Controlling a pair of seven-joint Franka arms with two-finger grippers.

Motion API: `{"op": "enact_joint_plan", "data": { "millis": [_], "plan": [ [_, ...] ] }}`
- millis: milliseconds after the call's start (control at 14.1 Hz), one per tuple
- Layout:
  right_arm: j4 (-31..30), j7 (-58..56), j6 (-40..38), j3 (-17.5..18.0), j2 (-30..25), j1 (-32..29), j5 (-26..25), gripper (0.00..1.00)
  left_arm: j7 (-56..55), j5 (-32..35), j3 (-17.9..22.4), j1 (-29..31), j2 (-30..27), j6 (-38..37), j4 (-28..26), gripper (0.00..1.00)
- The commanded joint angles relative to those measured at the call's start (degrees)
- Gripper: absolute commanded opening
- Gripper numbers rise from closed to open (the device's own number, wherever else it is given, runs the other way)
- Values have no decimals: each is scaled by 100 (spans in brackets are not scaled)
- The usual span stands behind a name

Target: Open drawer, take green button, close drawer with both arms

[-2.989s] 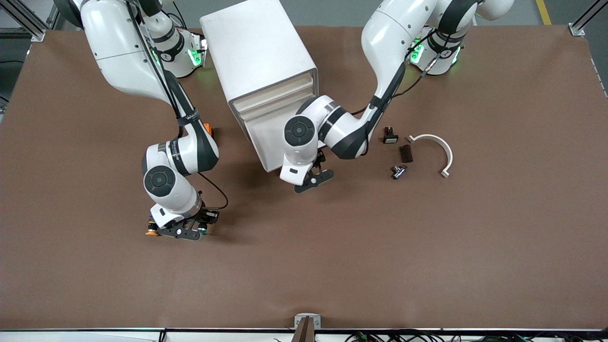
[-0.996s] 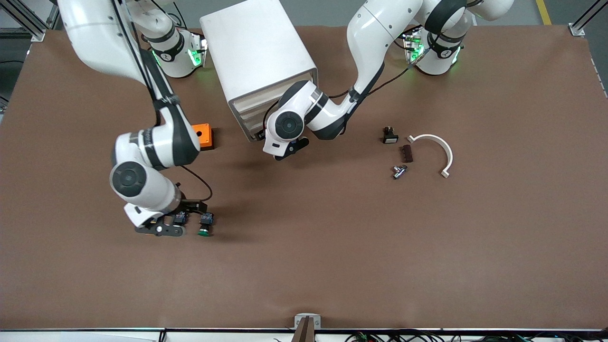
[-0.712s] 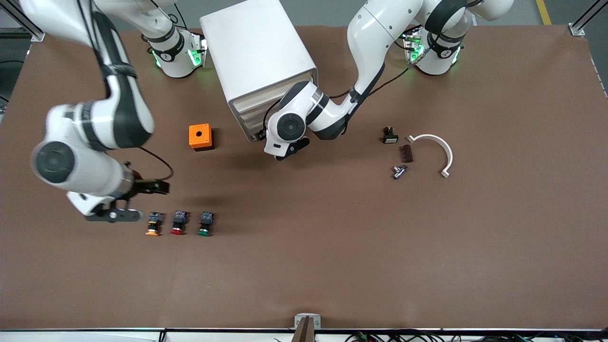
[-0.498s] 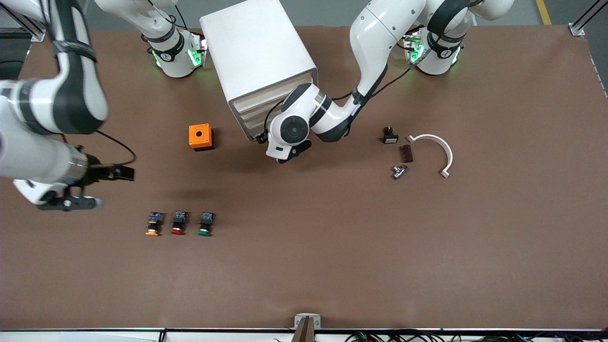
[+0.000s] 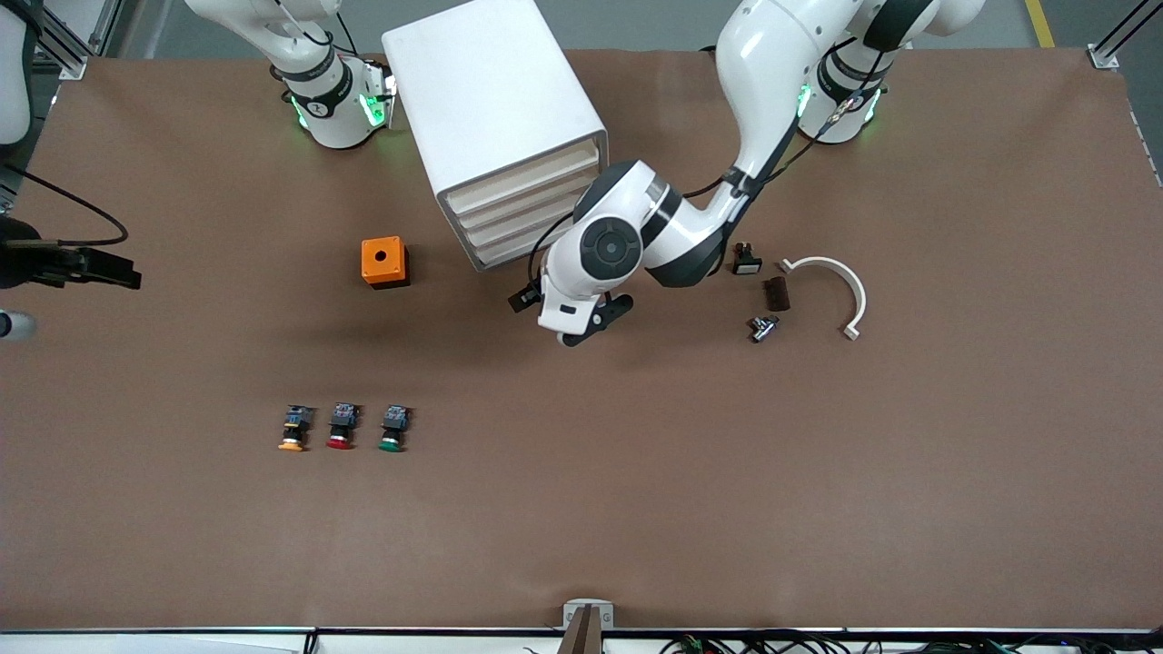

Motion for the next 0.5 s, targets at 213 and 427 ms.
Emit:
{"op": "enact_joint_plan", "data": {
  "millis": [213,427],
  "plan": [
    [221,67,-62,119,127,84,-140,100,-38,264,20,1127,-1516,-1099,-161,100],
    [256,32,-106,119,136,93,-131,100,680,921,20,1551,-2272,-2058,-170,100]
  ]
}}
